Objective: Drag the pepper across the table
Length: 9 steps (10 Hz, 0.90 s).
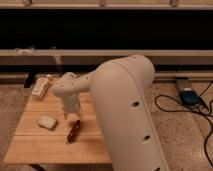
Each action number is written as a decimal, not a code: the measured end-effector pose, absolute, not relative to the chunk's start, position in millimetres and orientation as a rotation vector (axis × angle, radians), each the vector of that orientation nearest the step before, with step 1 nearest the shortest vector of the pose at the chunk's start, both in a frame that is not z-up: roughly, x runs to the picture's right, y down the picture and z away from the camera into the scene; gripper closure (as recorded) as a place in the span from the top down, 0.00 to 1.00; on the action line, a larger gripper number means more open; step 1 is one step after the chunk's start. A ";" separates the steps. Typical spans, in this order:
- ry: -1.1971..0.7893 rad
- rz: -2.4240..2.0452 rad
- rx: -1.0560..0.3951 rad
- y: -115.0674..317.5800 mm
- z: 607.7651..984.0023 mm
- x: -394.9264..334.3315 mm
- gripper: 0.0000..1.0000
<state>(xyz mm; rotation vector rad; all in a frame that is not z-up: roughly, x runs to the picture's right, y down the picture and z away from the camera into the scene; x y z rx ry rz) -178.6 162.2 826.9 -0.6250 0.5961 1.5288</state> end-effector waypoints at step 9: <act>0.650 1.522 -0.697 182.2 838.2 -167.4 0.65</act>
